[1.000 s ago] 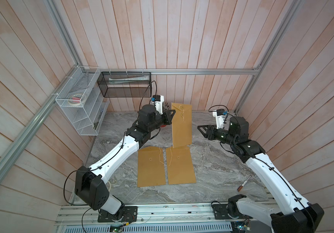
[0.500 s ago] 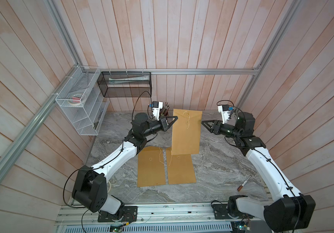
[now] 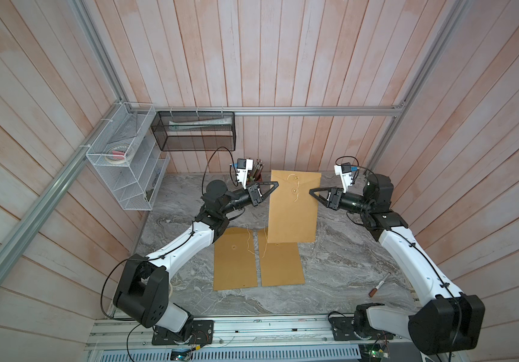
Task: Open the file bag
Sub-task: Pick up the file bag from the center of the board, then open the file bag.
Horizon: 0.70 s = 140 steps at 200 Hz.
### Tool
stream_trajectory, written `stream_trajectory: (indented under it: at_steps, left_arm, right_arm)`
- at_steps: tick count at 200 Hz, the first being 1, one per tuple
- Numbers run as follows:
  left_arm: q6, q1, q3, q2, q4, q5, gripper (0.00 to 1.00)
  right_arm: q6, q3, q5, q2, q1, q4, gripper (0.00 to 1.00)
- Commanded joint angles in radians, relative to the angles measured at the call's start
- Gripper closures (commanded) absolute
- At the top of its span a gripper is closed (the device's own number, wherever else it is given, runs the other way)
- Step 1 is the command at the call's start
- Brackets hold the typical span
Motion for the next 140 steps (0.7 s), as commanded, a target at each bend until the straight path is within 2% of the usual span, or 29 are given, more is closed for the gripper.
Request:
stream_trajectory:
  at_steps: [1,16,34,42,53,86,140]
  left_arm:
    - [-0.018,0.004,-0.003,0.024,0.05,0.022,1.0]
    - [-0.023,0.004,0.005,0.039,0.053,0.024,1.0]
    - [-0.033,0.002,0.013,0.058,0.059,0.032,1.0]
    - [-0.033,0.001,0.017,0.064,0.054,0.037,0.99]
    - [-0.023,-0.001,0.022,0.067,0.036,0.038,0.92]
    - [0.052,-0.016,0.053,0.059,-0.07,0.036,0.8]
    - [0.095,-0.029,0.079,0.058,-0.122,0.053,0.75]
  right_arm:
    - [0.036,-0.018,-0.1,0.007,-0.003,0.093,0.76]
    - [0.041,-0.014,-0.124,0.009,-0.004,0.104,0.9]
    - [0.035,-0.011,-0.132,0.004,-0.004,0.106,1.0]
    - [0.035,-0.012,-0.134,0.001,-0.004,0.109,1.0]
    - [0.036,-0.012,-0.136,-0.002,-0.004,0.113,1.0]
    - [0.045,-0.005,-0.14,0.001,-0.004,0.127,1.0]
    - [0.046,0.023,-0.155,0.009,-0.005,0.123,1.0]
